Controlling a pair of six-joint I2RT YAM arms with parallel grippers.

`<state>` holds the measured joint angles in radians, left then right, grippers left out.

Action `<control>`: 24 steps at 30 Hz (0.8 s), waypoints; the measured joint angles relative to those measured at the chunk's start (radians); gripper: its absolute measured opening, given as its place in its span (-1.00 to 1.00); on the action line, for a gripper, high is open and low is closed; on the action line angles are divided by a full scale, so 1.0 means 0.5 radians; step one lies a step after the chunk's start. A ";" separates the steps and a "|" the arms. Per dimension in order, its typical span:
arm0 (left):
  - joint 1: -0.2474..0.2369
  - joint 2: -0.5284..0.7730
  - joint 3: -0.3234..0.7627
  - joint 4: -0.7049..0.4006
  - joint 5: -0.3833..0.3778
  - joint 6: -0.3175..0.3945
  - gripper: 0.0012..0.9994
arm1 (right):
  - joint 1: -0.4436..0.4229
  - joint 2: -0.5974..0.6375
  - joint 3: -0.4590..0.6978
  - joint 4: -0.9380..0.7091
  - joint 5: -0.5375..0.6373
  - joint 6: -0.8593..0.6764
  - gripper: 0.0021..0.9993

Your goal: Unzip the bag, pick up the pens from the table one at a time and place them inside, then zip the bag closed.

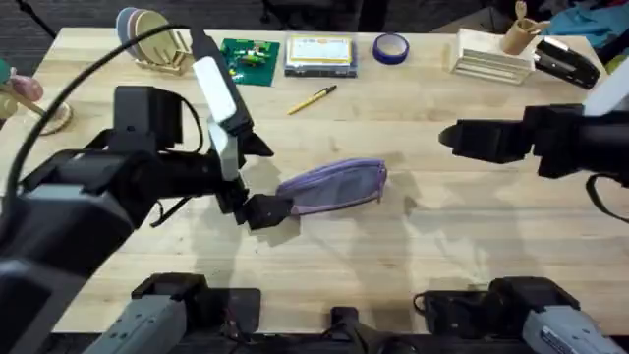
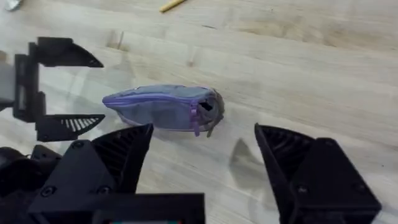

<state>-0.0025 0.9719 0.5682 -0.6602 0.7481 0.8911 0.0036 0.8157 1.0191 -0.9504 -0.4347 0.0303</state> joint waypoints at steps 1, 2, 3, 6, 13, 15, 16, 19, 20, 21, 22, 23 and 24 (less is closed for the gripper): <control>0.000 0.046 0.000 0.030 0.026 0.000 0.99 | 0.000 0.000 0.000 0.000 0.000 0.000 1.00; -0.002 0.085 0.000 0.058 0.048 0.000 0.99 | 0.000 0.000 0.000 0.000 0.000 0.000 1.00; -0.008 0.123 0.000 0.090 0.072 -0.001 0.99 | 0.000 0.000 0.000 0.000 0.000 0.000 1.00; -0.035 0.210 0.000 0.134 0.129 0.000 0.99 | 0.000 0.000 0.000 0.000 0.000 0.000 1.00; -0.056 0.346 0.000 0.141 0.175 0.000 0.99 | 0.000 0.000 0.000 0.000 0.000 0.000 1.00; -0.056 0.365 0.000 0.140 0.182 0.000 0.99 | 0.000 -0.001 0.000 0.000 0.000 0.000 1.00; -0.056 0.375 0.000 0.141 0.185 0.000 0.99 | 0.000 0.000 0.000 0.000 0.000 0.000 1.00; -0.056 0.402 0.000 0.141 0.189 -0.002 0.98 | 0.000 -0.001 0.000 0.000 0.000 0.000 1.00; -0.056 0.413 0.000 0.140 0.190 -0.002 0.94 | 0.000 0.000 0.000 0.000 0.000 0.000 1.00; -0.056 0.424 0.000 0.141 0.190 -0.001 0.87 | 0.000 0.000 0.000 0.000 0.000 0.000 1.00; -0.056 0.435 0.000 0.142 0.193 -0.002 0.76 | 0.000 0.000 0.000 0.000 0.000 0.000 1.00; -0.056 0.446 0.000 0.142 0.194 -0.003 0.58 | 0.000 0.000 0.000 0.000 0.000 0.000 1.00; -0.056 0.457 0.000 0.144 0.195 -0.001 0.34 | 0.000 0.000 0.000 -0.001 0.000 0.000 1.00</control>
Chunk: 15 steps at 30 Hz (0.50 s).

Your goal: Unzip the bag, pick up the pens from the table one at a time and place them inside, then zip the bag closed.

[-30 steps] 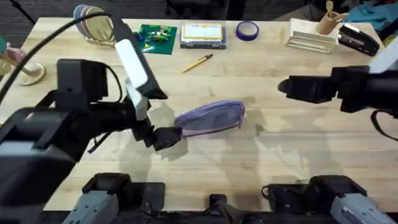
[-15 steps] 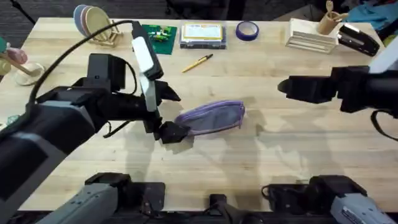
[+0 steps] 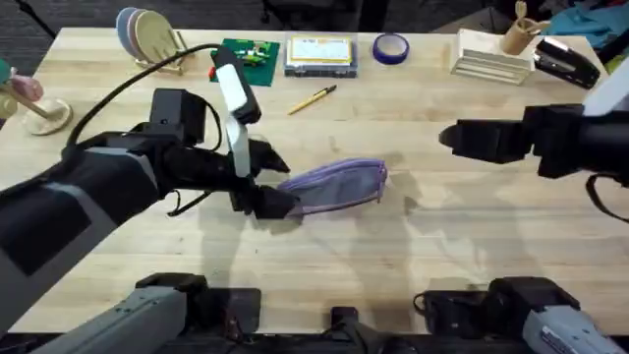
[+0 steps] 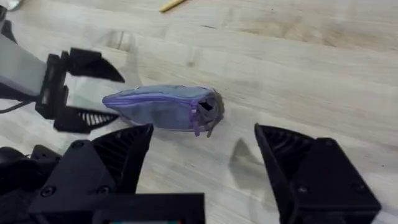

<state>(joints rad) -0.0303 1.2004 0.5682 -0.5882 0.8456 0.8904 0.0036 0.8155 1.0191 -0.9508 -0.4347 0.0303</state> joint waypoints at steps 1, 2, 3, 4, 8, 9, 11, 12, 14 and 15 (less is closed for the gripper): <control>0.000 0.011 0.000 0.001 0.001 -0.007 0.13 | 0.000 0.001 0.000 0.000 0.000 0.000 1.00; 0.000 0.021 0.000 0.002 0.002 -0.003 -0.15 | 0.000 0.001 0.000 -0.006 0.000 0.000 1.00; 0.000 0.028 0.000 0.001 0.007 -0.005 -0.42 | 0.000 0.000 0.000 -0.023 -0.002 0.007 1.00; -0.002 0.034 0.000 -0.001 0.010 -0.006 -0.68 | 0.000 0.000 0.000 -0.047 -0.009 0.023 1.00; -0.009 0.036 0.000 0.003 0.007 0.000 -0.91 | 0.000 0.001 0.000 -0.148 -0.084 0.117 1.00; -0.009 0.036 0.000 0.003 0.007 0.000 -0.91 | 0.000 0.000 0.000 -0.159 -0.100 0.137 1.00; -0.009 0.036 -0.001 0.003 0.007 0.000 -0.91 | 0.000 0.000 0.000 -0.183 -0.123 0.157 1.00; -0.009 0.036 -0.001 0.004 0.007 0.000 -0.91 | 0.000 0.000 0.000 -0.202 -0.130 0.166 1.00; -0.009 0.036 -0.001 0.003 0.007 -0.001 -0.92 | 0.000 0.000 0.000 -0.233 -0.140 0.181 1.00; -0.009 0.036 -0.001 0.003 0.007 0.000 -0.92 | 0.000 0.001 0.000 -0.254 -0.144 0.187 1.00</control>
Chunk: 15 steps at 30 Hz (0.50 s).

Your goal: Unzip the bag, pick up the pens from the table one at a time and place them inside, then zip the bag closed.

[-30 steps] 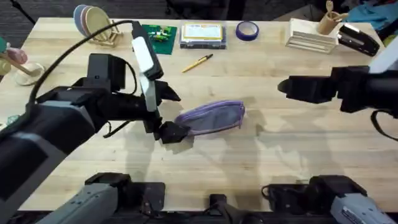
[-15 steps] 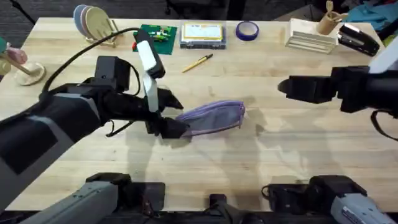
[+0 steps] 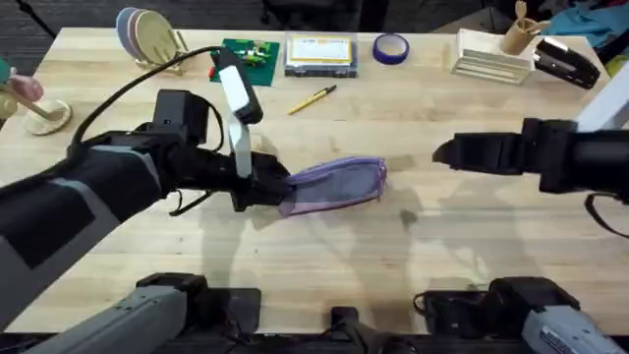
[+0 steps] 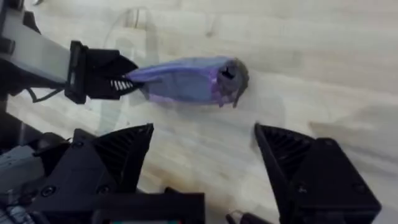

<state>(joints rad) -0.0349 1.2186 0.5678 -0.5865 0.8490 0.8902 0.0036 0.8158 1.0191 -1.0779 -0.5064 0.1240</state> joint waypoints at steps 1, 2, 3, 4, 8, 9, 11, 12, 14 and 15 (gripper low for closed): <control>0.000 0.000 0.001 0.000 0.000 0.000 -0.92 | 0.000 0.000 0.000 -0.020 -0.006 0.003 1.00; 0.000 0.000 0.001 0.000 0.000 0.000 -0.92 | 0.000 -0.001 0.000 -0.039 -0.009 0.007 1.00; 0.000 0.000 0.000 0.000 0.000 0.000 -0.92 | 0.003 0.000 0.000 -0.055 -0.014 0.008 1.00; 0.000 0.000 0.001 0.000 0.000 0.000 -0.92 | 0.007 0.000 0.000 -0.067 -0.015 0.008 1.00; 0.000 0.000 0.000 0.000 0.000 0.000 -0.92 | 0.057 0.000 0.000 -0.090 -0.014 0.010 1.00; 0.000 0.000 0.001 0.000 0.000 0.000 -0.92 | 0.071 0.000 0.000 -0.090 -0.014 0.013 1.00; 0.000 0.000 0.001 0.000 0.000 0.000 -0.92 | 0.096 -0.001 -0.001 -0.090 -0.014 0.014 1.00; 0.000 0.000 0.001 0.000 0.000 0.000 -0.92 | 0.109 0.000 -0.004 -0.089 -0.014 0.014 1.00; 0.000 0.000 0.001 0.000 0.000 0.000 -0.92 | 0.132 -0.001 -0.023 -0.086 -0.015 0.014 1.00; 0.000 0.000 0.000 0.000 0.001 0.000 -0.92 | 0.142 -0.001 -0.042 -0.079 -0.014 0.014 1.00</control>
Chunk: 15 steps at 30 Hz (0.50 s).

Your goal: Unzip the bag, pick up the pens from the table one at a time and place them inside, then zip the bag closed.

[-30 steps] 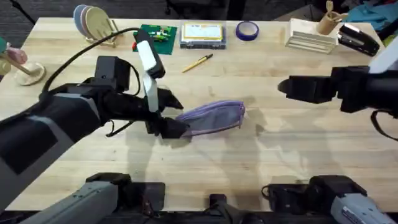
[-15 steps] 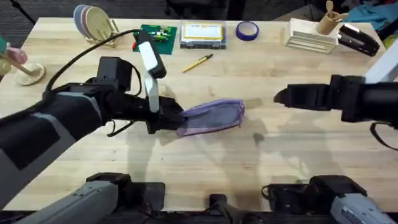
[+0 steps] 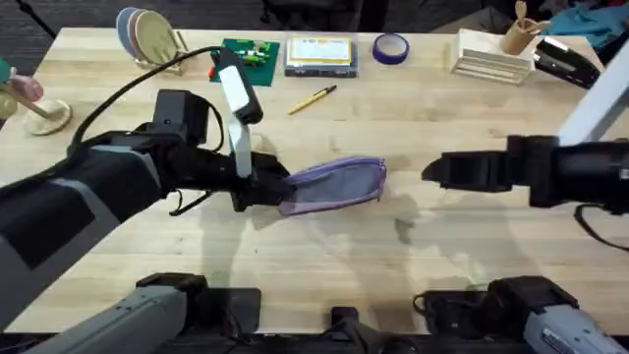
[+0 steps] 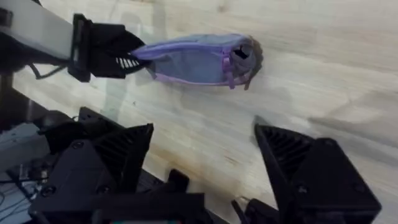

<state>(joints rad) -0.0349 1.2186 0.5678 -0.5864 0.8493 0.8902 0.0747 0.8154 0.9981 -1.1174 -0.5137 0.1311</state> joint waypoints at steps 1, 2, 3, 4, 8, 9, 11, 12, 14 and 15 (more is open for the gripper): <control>0.000 0.000 0.001 0.000 -0.001 0.000 -0.92 | 0.010 0.000 -0.022 0.017 0.000 0.001 1.00; 0.000 0.000 0.001 0.000 -0.001 0.000 -0.92 | 0.020 0.001 -0.046 0.040 0.000 0.001 1.00; 0.000 0.000 0.000 0.000 -0.001 0.000 -0.92 | 0.028 0.001 -0.067 0.064 0.000 0.001 1.00; 0.000 0.000 0.000 0.000 0.000 0.000 -0.92 | 0.037 0.001 -0.089 0.091 0.000 0.001 1.00; 0.000 0.000 0.000 0.000 -0.001 -0.001 -0.92 | 0.062 0.001 -0.149 0.169 0.002 0.008 1.00; 0.000 0.000 0.001 0.000 0.000 -0.001 -0.92 | 0.064 0.001 -0.165 0.182 0.003 0.008 1.00; 0.000 0.000 0.001 0.000 0.000 -0.001 -0.92 | 0.065 0.000 -0.214 0.224 0.010 0.009 1.00; 0.000 0.000 0.001 0.000 0.000 -0.001 -0.92 | 0.066 0.000 -0.240 0.250 0.013 0.016 1.00; 0.000 0.000 0.000 0.000 0.000 -0.001 -0.92 | 0.074 0.000 -0.296 0.317 0.024 0.044 1.00; 0.000 0.000 0.001 0.000 0.000 -0.001 -0.92 | 0.082 0.001 -0.321 0.343 0.026 0.049 1.00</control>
<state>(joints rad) -0.0349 1.2186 0.5682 -0.5865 0.8494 0.8898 0.1155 0.8157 0.8375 -0.9458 -0.5007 0.1556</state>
